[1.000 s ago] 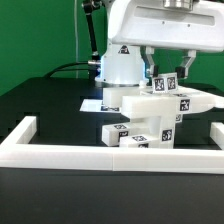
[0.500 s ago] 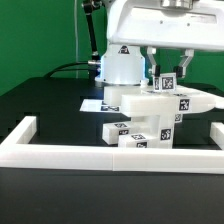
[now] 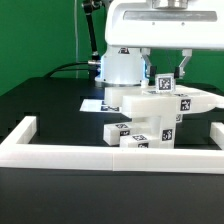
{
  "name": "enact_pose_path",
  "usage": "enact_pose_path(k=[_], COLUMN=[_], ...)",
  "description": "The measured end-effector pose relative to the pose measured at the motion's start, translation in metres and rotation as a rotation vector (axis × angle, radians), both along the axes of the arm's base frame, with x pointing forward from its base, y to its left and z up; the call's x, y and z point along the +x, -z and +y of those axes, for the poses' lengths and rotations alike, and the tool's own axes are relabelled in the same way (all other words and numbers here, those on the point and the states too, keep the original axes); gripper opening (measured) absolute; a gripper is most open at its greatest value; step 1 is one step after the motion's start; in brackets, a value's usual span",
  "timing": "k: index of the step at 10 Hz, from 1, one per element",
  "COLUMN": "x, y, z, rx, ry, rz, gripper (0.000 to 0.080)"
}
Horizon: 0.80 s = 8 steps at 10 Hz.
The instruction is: Assemble chair
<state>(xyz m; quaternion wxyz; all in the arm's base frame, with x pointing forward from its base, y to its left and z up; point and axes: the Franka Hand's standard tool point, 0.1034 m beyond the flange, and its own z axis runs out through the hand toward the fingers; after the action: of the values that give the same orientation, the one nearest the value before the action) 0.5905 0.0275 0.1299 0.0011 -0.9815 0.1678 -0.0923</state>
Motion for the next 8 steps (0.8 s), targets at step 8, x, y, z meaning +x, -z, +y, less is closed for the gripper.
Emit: enact_pose_path(k=[8], x=[0.0012], y=[0.0008], z=[-0.0001], rx=[0.142], ry=[0.652], rz=[-0.013], gripper=[0.0287])
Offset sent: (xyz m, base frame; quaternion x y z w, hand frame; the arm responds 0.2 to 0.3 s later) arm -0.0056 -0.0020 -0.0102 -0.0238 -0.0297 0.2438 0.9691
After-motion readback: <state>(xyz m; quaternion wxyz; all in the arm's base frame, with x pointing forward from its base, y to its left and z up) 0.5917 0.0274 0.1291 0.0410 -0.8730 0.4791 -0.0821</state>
